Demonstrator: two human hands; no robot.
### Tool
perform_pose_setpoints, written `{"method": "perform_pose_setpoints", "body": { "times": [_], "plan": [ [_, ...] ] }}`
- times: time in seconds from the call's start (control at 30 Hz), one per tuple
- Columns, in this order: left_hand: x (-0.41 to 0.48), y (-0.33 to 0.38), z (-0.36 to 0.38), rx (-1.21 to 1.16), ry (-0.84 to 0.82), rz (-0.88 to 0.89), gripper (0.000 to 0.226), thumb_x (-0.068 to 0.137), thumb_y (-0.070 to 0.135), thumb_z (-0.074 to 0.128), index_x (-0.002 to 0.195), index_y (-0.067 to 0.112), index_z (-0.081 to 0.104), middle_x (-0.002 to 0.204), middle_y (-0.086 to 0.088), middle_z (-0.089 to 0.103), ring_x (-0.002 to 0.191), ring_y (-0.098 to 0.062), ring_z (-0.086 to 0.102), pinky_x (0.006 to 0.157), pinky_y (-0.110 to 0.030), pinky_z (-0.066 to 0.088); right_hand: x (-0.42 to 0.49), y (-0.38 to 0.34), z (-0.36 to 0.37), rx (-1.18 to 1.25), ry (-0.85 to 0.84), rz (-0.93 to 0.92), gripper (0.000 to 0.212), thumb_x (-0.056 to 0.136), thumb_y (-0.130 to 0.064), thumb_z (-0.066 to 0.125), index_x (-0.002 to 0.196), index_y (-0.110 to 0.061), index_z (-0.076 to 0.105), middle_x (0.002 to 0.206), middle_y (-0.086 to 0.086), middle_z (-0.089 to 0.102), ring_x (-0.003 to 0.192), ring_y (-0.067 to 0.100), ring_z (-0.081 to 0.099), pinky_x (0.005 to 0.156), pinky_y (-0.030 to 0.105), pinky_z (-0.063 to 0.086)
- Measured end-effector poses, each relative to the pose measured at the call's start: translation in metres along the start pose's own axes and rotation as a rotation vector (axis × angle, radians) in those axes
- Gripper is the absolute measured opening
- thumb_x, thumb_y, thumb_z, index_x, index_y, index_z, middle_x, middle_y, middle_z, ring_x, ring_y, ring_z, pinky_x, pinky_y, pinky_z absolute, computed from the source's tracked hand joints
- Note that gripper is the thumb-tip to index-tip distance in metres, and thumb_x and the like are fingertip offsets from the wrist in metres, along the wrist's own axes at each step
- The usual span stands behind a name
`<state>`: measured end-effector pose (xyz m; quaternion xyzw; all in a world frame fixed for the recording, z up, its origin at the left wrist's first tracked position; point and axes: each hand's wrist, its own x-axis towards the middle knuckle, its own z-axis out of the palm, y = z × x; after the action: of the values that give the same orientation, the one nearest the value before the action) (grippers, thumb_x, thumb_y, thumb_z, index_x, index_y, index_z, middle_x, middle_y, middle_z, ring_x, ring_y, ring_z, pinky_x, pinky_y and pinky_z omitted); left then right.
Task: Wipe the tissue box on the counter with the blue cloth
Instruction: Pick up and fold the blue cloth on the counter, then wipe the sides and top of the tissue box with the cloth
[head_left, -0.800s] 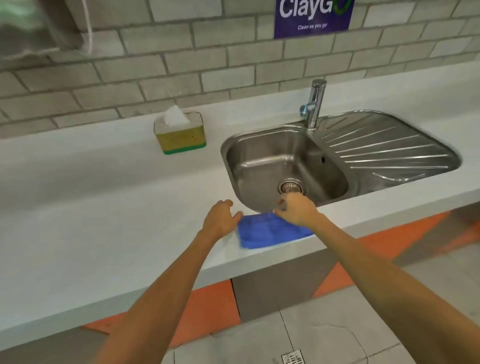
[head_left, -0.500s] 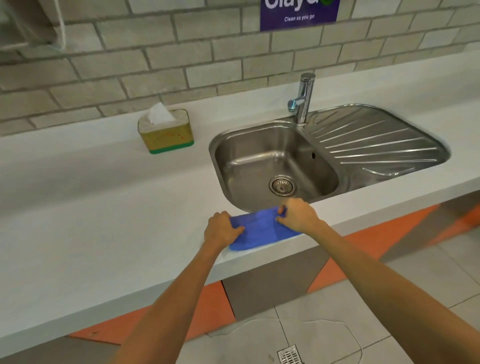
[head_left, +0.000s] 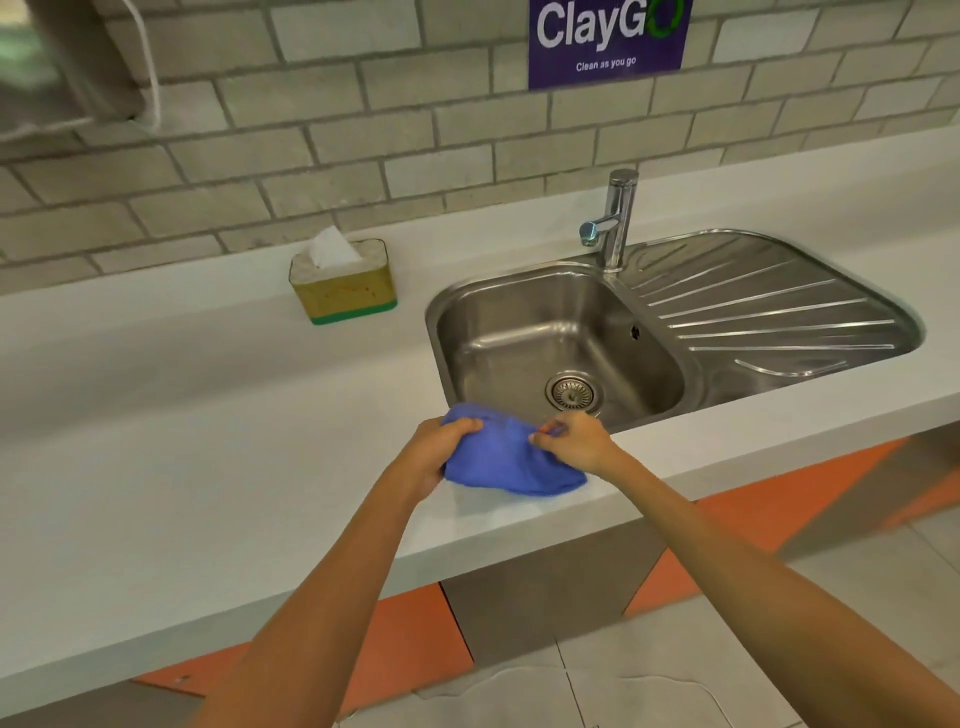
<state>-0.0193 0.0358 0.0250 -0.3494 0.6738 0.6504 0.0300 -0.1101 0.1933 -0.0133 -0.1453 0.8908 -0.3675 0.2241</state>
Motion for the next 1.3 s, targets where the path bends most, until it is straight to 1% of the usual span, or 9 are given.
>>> {"method": "perform_pose_setpoints", "body": {
  "times": [0.17, 0.27, 0.4, 0.47, 0.6, 0.77, 1.0, 1.17, 1.3],
  "plan": [
    [0.004, 0.054, -0.015, -0.054, 0.047, 0.127, 0.042, 0.091, 0.011, 0.057, 0.129, -0.008, 0.05, 0.13, -0.028, 0.056, 0.098, -0.029, 0.055, 0.088, -0.038, 0.047, 0.011, -0.042, 0.017, 0.64, -0.105, 0.156, 0.037, 0.092, -0.041, 0.05, 0.08, -0.009, 0.063, 0.069, 0.007, 0.063, 0.056, 0.013, 0.059, 0.059, 0.023, 0.05],
    [0.014, 0.084, -0.023, -0.028, 0.068, 0.169, 0.044, 0.09, 0.013, 0.059, 0.129, -0.006, 0.05, 0.129, -0.026, 0.057, 0.11, -0.034, 0.058, 0.095, -0.042, 0.047, 0.026, -0.075, 0.023, 1.006, -0.337, 0.216, 0.067, 0.09, -0.062, 0.032, 0.088, -0.005, 0.067, 0.077, 0.015, 0.067, 0.067, 0.024, 0.059, 0.064, 0.03, 0.049],
    [0.033, 0.112, -0.04, 0.041, 0.032, 0.214, 0.043, 0.089, 0.013, 0.062, 0.126, -0.003, 0.05, 0.128, -0.023, 0.059, 0.116, -0.034, 0.058, 0.091, -0.035, 0.047, 0.053, -0.113, 0.029, 1.353, -0.482, 0.141, 0.083, 0.083, -0.072, 0.026, 0.124, -0.008, 0.057, 0.131, 0.024, 0.057, 0.097, 0.031, 0.059, 0.081, 0.038, 0.047],
    [0.045, 0.121, -0.055, 0.053, 0.051, 0.245, 0.04, 0.088, 0.014, 0.063, 0.124, -0.002, 0.052, 0.126, -0.022, 0.06, 0.111, -0.032, 0.059, 0.089, -0.034, 0.047, 0.067, -0.128, 0.031, 1.428, -0.557, 0.078, 0.084, 0.082, -0.072, 0.031, 0.13, -0.008, 0.053, 0.124, 0.019, 0.063, 0.106, 0.032, 0.061, 0.087, 0.04, 0.052],
    [0.075, 0.131, -0.094, 0.121, 0.186, 0.324, 0.042, 0.087, 0.015, 0.064, 0.125, 0.0, 0.054, 0.126, -0.019, 0.061, 0.114, -0.032, 0.058, 0.093, -0.037, 0.048, 0.091, -0.163, 0.038, 1.316, -0.486, 0.032, 0.058, 0.088, -0.05, 0.047, 0.129, -0.01, 0.054, 0.097, 0.007, 0.074, 0.085, 0.02, 0.071, 0.067, 0.027, 0.059],
    [0.113, 0.121, -0.14, 0.138, 0.352, 0.37, 0.039, 0.086, 0.024, 0.065, 0.117, 0.001, 0.059, 0.119, -0.017, 0.065, 0.106, -0.03, 0.061, 0.079, -0.032, 0.048, 0.125, -0.199, 0.06, 1.177, -0.41, 0.056, 0.045, 0.087, -0.031, 0.059, 0.126, -0.01, 0.054, 0.103, 0.007, 0.068, 0.089, 0.02, 0.066, 0.058, 0.025, 0.058],
    [0.157, 0.074, -0.193, -0.643, -0.151, -0.012, 0.04, 0.087, 0.045, 0.054, 0.112, 0.015, 0.063, 0.102, -0.012, 0.075, 0.09, -0.032, 0.071, 0.077, -0.044, 0.057, 0.171, -0.242, 0.089, 0.893, -0.505, 0.002, 0.041, 0.087, -0.037, 0.058, 0.116, -0.008, 0.058, 0.107, 0.011, 0.067, 0.092, 0.022, 0.065, 0.074, 0.029, 0.056],
    [0.19, 0.059, -0.208, -0.83, -0.113, -0.061, 0.036, 0.098, 0.035, 0.034, 0.114, 0.01, 0.055, 0.106, -0.018, 0.065, 0.099, -0.036, 0.06, 0.083, -0.049, 0.049, 0.213, -0.245, 0.095, 0.455, -0.331, -0.06, 0.037, 0.087, -0.046, 0.055, 0.098, -0.012, 0.063, 0.084, 0.005, 0.068, 0.068, 0.015, 0.065, 0.054, 0.021, 0.053],
    [0.217, 0.045, -0.254, -0.758, 0.059, -0.064, 0.038, 0.1, 0.033, 0.028, 0.093, 0.01, 0.057, 0.069, -0.009, 0.07, 0.068, -0.021, 0.068, 0.073, -0.036, 0.054, 0.263, -0.22, 0.087, 0.484, -0.038, -0.028, 0.043, 0.089, -0.043, 0.052, 0.097, -0.002, 0.062, 0.069, 0.006, 0.063, 0.058, 0.02, 0.061, 0.056, 0.026, 0.047]
  ]
}}
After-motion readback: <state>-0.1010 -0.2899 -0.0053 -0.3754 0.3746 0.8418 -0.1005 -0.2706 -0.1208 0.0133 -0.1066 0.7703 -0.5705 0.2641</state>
